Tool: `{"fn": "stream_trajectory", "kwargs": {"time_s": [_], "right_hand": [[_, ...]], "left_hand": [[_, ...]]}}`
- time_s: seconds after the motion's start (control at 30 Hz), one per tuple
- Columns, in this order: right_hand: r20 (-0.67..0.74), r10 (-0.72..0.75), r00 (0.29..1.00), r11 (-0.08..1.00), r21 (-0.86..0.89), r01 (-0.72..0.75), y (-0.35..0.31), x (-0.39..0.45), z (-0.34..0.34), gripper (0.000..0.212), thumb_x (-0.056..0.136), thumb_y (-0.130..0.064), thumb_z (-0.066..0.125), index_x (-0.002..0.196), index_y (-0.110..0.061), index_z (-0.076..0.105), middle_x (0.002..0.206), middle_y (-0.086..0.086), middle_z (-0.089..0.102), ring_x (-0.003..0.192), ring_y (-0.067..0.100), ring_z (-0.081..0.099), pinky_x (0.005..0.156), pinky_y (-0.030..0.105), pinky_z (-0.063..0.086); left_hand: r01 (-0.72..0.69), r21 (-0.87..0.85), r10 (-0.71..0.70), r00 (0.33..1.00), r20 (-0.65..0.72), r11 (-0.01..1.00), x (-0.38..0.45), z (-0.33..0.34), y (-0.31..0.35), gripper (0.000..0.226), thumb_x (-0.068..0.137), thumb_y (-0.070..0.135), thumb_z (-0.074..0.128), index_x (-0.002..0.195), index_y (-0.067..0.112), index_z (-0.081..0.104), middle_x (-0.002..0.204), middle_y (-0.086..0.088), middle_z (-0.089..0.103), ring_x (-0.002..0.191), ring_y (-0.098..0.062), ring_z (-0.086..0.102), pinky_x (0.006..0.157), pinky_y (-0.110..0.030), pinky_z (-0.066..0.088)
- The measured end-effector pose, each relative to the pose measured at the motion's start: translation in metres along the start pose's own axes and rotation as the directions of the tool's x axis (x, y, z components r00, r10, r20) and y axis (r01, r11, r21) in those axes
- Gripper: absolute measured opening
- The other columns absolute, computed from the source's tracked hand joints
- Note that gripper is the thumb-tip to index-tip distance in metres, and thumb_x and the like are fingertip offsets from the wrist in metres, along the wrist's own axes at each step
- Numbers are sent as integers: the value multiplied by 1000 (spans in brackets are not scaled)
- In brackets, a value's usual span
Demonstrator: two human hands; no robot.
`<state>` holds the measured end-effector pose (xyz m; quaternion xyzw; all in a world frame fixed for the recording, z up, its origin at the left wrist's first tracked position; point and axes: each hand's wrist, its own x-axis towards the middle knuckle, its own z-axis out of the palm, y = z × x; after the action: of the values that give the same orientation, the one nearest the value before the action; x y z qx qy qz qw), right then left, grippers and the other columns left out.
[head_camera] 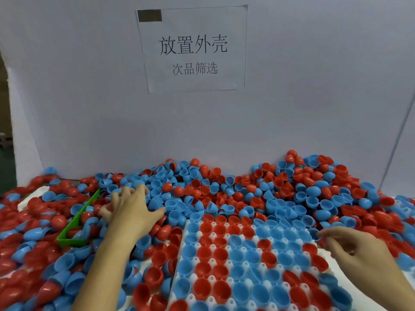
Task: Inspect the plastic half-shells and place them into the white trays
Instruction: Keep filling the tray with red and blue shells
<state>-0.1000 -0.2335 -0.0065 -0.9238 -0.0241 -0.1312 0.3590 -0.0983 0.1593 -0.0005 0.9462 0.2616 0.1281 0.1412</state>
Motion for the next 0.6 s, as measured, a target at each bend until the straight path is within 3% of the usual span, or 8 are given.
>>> {"fn": "stream_trajectory", "kwargs": {"time_s": [0.1, 0.17, 0.27, 0.33, 0.4, 0.47, 0.53, 0.6], "right_hand": [[-2, 106, 994, 993, 54, -106, 21, -9, 6, 35, 87, 3, 65, 74, -28, 73, 61, -14, 71, 65, 11, 68, 70, 29, 54], [7, 149, 989, 986, 73, -150, 32, -10, 7, 33, 87, 2, 65, 75, -27, 74, 59, -11, 71, 66, 15, 69, 70, 30, 54], [-24, 185, 982, 978, 103, -181, 40, -11, 2, 31, 88, -2, 63, 75, -27, 74, 62, -9, 71, 68, 12, 69, 74, 33, 54], [3, 199, 980, 974, 106, -198, 42, -11, 2, 30, 90, -5, 61, 74, -28, 73, 64, -11, 71, 69, 10, 69, 76, 33, 54], [84, 211, 974, 972, 82, -218, 42, -13, 6, 28, 92, -10, 60, 72, -26, 72, 65, -13, 70, 68, 8, 67, 69, 28, 52], [123, 213, 969, 973, 68, -223, 44, -13, 11, 29, 93, -15, 58, 69, -13, 74, 60, -4, 69, 63, 13, 67, 61, 30, 52], [124, 227, 966, 968, 83, -238, 46, -13, 11, 31, 95, -17, 56, 75, 0, 73, 65, 7, 70, 65, 24, 67, 62, 35, 54], [134, 246, 960, 962, 89, -259, 46, -14, 11, 33, 96, -19, 55, 79, 4, 72, 68, 11, 70, 68, 28, 67, 62, 36, 55]], "left_hand": [[-57, -10, 57, 998, -10, 998, -15, -20, 20, 44, 91, 60, 55, 123, 30, 51, 139, -1, 45, 135, -26, 33, 107, -48, 33], [-170, -158, 160, 984, -74, 973, -27, -37, 36, 26, 94, 50, 58, 107, 27, 60, 127, 2, 57, 125, -21, 48, 102, -41, 42], [-363, -395, 308, 931, -197, 844, -55, -55, 64, 11, 93, 36, 62, 84, 30, 65, 91, 16, 69, 90, 1, 64, 72, -8, 45], [-444, -458, 375, 896, -238, 770, -74, -56, 82, 16, 92, 32, 59, 79, 29, 68, 75, 17, 69, 80, 7, 63, 63, -1, 42], [-461, -467, 419, 886, -199, 755, -85, -45, 91, 22, 93, 32, 56, 75, 26, 68, 75, 15, 69, 75, -2, 65, 63, -8, 47], [-415, -453, 424, 901, -87, 789, -90, -28, 86, 30, 97, 33, 52, 77, 17, 69, 76, 2, 70, 72, -17, 67, 67, -24, 53], [-328, -435, 364, 931, 1, 839, -89, -8, 66, 40, 100, 36, 46, 84, 7, 68, 82, -11, 71, 78, -27, 67, 73, -38, 56], [-227, -436, 259, 966, 15, 871, -90, 8, 40, 43, 102, 38, 41, 84, 10, 68, 86, -13, 72, 82, -29, 68, 81, -45, 55]]}}
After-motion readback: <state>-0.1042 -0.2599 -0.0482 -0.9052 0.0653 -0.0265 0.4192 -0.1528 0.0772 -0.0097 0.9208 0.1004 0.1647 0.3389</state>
